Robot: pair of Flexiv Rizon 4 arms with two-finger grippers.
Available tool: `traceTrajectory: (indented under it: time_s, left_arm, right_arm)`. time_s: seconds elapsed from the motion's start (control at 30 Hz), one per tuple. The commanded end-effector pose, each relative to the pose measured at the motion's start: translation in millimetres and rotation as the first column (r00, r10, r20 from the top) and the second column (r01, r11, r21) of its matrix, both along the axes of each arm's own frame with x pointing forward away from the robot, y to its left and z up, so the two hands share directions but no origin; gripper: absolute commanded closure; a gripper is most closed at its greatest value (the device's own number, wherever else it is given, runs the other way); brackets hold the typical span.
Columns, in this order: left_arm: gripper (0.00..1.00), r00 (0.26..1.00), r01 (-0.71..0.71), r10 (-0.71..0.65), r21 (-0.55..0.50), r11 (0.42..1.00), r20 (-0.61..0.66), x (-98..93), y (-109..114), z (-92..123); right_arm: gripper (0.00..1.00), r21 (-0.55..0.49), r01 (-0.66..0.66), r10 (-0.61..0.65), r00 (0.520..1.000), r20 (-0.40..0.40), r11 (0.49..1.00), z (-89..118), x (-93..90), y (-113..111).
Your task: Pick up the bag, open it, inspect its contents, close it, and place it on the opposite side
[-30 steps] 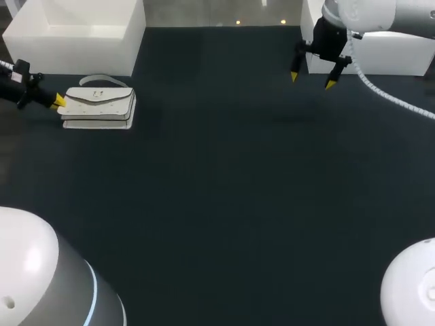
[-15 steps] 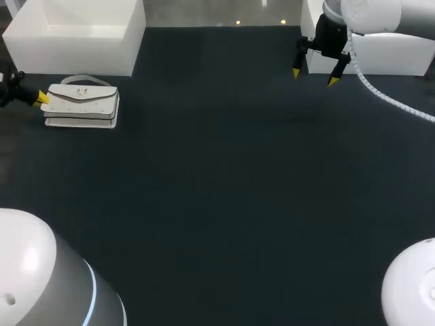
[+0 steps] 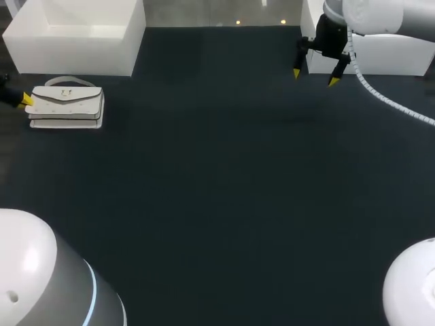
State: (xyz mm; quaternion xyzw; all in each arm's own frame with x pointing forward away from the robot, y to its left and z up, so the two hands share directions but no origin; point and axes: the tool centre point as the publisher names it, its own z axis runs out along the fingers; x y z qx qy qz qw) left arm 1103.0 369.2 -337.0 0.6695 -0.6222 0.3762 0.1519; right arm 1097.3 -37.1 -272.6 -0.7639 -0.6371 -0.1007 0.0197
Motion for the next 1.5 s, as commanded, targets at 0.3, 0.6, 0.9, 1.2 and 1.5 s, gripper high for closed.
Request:
traceTrajectory:
  time_s: [0.3, 0.6, 0.9, 1.2, 1.5]
  left_arm:
    - [1.0, 0.928, 0.26, -0.273, -0.083, 0.962, -0.255, 2.1, 23, -11]
    - [1.0, 0.936, 0.236, -0.252, -0.095, 0.967, -0.247, 14.3, 26, -15]
    - [0.05, 0.947, 0.203, -0.218, -0.086, 0.975, -0.237, 25.1, 27, -12]
    - [0.0, 0.957, 0.199, -0.189, 0.026, 0.98, -0.221, 6.8, 17, 24]
    - [0.0, 0.955, 0.154, -0.083, 0.237, 0.959, -0.285, -28.2, -3, 64]
  right_arm:
    - [0.0, -0.004, 0.002, -0.002, 1.0, 0.0, 1.0, 0, -0.4, 1]
    - [0.0, -0.004, 0.002, -0.002, 1.0, 0.0, 1.0, 0, -0.4, 1]
    - [0.0, -0.004, 0.002, -0.002, 1.0, 0.0, 1.0, 0, -0.4, 1]
    - [0.0, -0.004, 0.002, -0.002, 1.0, 0.0, 1.0, 0, -0.4, 1]
    - [0.0, -0.004, 0.002, -0.002, 1.0, 0.0, 1.0, 0, -0.4, 1]
